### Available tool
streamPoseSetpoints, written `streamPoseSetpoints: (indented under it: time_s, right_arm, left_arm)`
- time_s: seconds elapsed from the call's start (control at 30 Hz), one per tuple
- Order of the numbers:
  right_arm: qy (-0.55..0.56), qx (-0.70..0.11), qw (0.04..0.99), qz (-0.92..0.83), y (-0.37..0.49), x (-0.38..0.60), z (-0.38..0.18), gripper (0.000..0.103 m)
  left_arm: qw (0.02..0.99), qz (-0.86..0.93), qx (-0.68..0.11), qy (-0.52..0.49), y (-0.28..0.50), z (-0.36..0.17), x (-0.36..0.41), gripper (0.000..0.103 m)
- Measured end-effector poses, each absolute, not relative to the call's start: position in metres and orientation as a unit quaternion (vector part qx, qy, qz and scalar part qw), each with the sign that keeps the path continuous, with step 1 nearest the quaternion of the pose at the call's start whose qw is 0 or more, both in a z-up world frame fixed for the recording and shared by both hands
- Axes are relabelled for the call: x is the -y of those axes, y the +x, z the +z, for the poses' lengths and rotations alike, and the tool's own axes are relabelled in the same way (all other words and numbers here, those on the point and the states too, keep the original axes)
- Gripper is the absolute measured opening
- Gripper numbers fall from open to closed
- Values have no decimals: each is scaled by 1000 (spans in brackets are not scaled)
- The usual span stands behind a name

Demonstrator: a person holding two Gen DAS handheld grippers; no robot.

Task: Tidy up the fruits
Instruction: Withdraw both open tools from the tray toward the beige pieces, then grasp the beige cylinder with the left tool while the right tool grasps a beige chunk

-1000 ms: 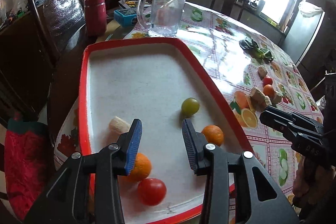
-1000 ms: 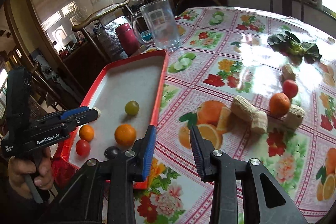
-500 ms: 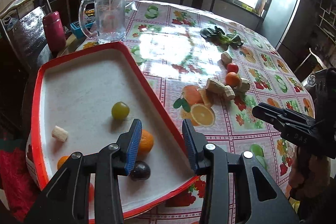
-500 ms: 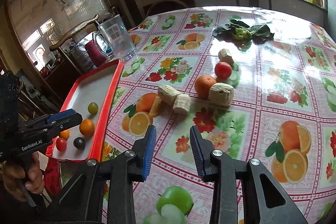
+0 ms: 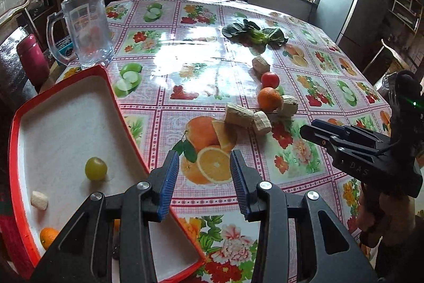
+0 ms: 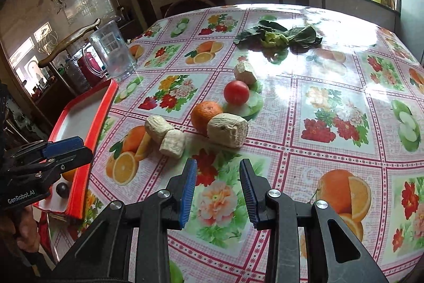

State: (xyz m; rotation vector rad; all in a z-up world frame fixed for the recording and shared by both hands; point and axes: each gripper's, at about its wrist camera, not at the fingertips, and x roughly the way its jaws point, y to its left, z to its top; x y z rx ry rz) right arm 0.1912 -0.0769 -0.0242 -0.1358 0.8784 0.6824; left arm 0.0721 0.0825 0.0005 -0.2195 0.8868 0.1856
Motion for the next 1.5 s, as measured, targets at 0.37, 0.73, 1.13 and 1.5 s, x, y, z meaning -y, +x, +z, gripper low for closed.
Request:
streamPoseSetpoints:
  time_s: [0.37,0.73,1.13,1.5]
  right_arm:
    - [-74,-427,839,329,224,61,-34,36]
    - [-63,-418,838,343,239,65,-33,32]
    - [-35,-409,847,339,224,96,-19,31]
    - [-37,-400,842,360,192,86,-5,12]
  left_arm:
    - [878,67,-469,-70,132,-22,-68,38]
    - [870,39,-486,-73,169,-38,-60,45]
    - [878,26,-472,-82,159,-34,-58,29]
    - [887,41,-446,-109,117,-16,-72,29]
